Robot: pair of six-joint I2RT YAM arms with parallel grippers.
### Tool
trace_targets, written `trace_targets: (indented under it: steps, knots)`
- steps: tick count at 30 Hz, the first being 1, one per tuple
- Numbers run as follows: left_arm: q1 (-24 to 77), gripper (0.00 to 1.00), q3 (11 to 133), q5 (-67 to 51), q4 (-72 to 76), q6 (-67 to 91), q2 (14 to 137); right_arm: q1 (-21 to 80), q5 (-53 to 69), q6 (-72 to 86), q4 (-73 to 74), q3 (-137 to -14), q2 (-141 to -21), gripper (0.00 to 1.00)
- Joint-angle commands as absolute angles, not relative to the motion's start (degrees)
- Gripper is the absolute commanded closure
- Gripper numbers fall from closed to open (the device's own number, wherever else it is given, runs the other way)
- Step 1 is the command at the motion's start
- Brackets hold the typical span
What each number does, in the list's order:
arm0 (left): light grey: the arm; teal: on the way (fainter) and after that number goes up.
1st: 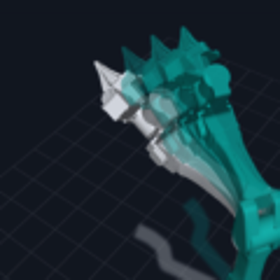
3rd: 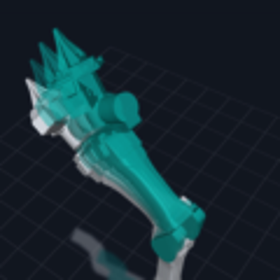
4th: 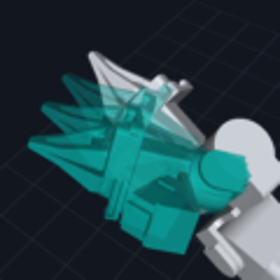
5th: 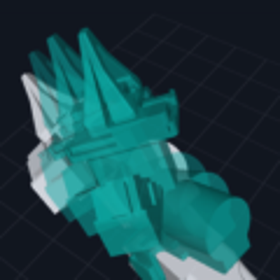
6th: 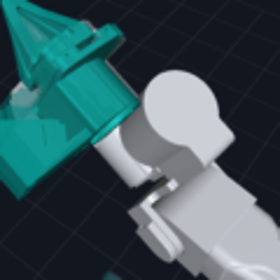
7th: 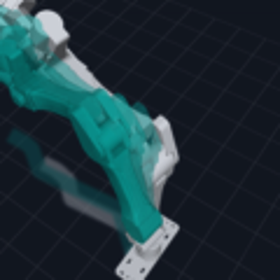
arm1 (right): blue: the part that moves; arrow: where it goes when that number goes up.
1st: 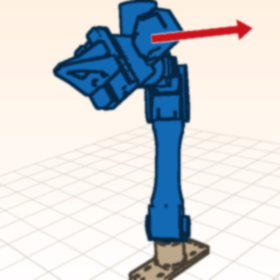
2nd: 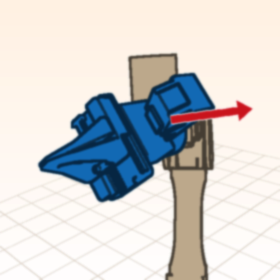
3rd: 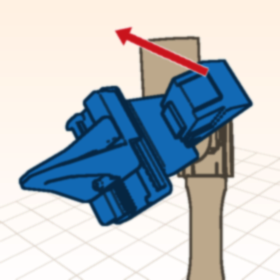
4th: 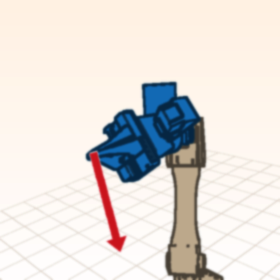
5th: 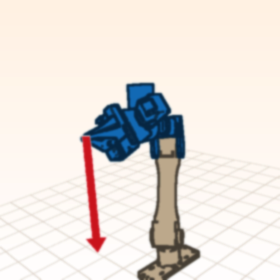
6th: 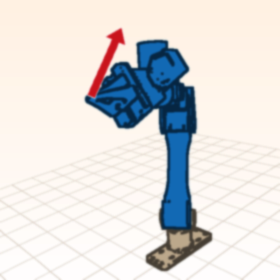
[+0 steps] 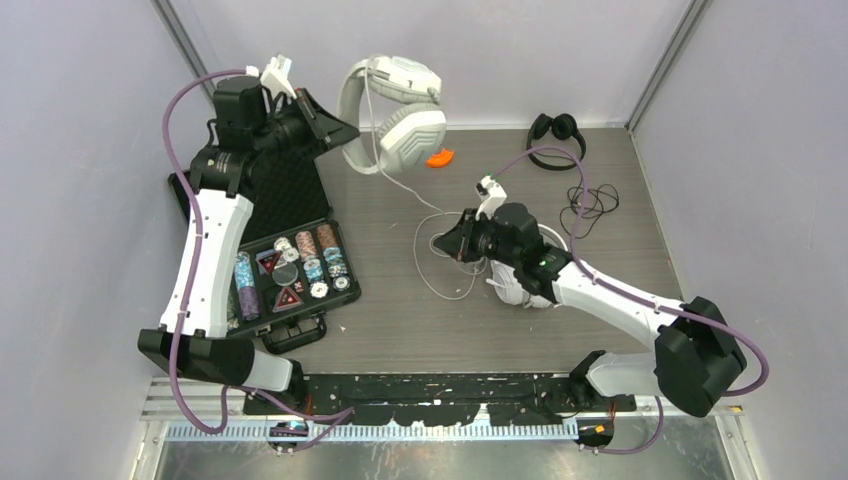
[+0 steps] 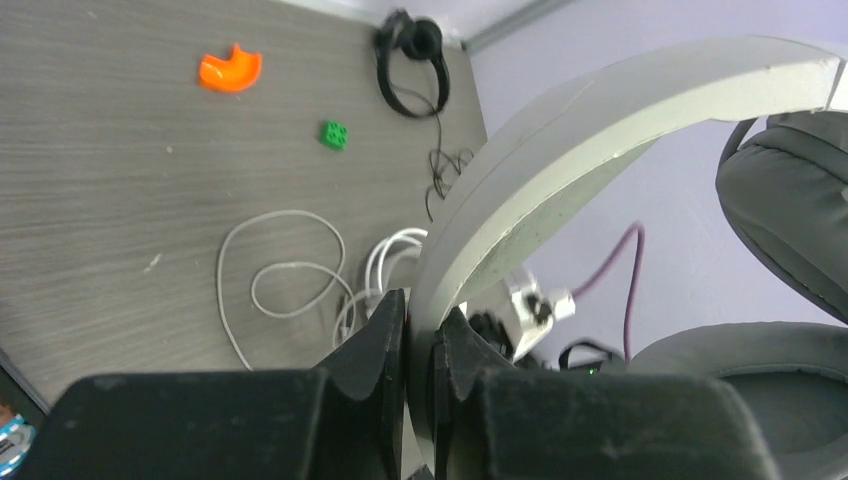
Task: Wrap the headphones
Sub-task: Wrap the headphones cable around the headphones.
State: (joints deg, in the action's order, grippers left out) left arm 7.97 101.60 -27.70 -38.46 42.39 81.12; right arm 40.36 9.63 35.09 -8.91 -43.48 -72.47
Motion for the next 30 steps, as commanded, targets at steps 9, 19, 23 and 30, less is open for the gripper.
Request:
trace_targets:
  steps: [9,19,23,30]
  knots:
    - [7.5,1.00,97.4,-47.4,-43.6,29.9,77.3,31.6,16.6,37.1,-14.4,-49.0,-74.9,1.00]
    - [12.7,1.00,99.5,-42.3,-57.5,13.6,80.1,27.8,19.7,36.9,-12.6,-53.6,-76.4,1.00]
    - [19.0,1.00,99.0,-33.8,-62.2,4.1,80.6,26.4,22.1,36.3,-9.3,-55.2,-75.7,1.00]
    - [25.9,1.00,96.2,-22.2,-62.3,-8.1,79.5,25.9,28.0,33.8,-0.4,-58.5,-72.5,1.00]
